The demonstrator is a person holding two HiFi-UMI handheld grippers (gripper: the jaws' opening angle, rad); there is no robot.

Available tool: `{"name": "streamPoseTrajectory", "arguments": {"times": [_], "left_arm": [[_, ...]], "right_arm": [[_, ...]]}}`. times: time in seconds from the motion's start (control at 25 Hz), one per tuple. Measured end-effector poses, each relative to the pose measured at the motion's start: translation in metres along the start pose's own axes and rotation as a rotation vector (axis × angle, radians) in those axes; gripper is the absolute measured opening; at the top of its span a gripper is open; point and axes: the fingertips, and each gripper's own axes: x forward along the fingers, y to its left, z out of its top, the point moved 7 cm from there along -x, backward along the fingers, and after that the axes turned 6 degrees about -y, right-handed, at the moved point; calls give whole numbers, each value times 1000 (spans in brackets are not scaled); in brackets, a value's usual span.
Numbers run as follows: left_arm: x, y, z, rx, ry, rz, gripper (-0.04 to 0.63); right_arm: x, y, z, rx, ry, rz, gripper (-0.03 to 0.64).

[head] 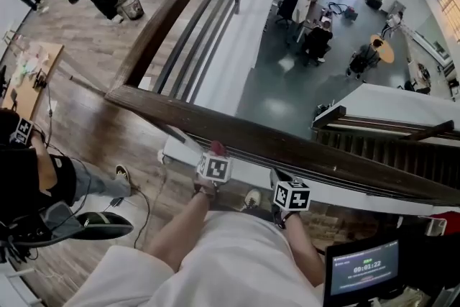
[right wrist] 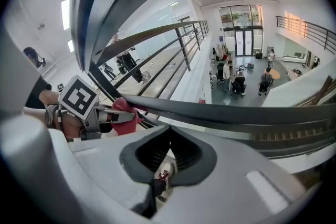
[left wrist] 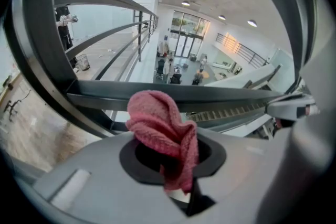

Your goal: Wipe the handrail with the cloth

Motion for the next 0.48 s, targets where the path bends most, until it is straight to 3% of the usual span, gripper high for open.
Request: {"name": "streamPoseTrajectory", "arguments": {"times": [0.08,0.24,0.4,0.48], "left_arm": [[1,-8,-1,11,1,21,84],[18,-26,2,-30,-75,-43,84],[6,-27,3,-51,-54,28,84],[9,-29,3,-69,-71,20,84]], "right_arm": [[-3,-6,-3,-5,0,11,3],[-11,-21,1,-11,-11,21,3],[-20,-36,0,-9,-18,19,3],[-23,-43,-1,-10,-23,20,3]]}}
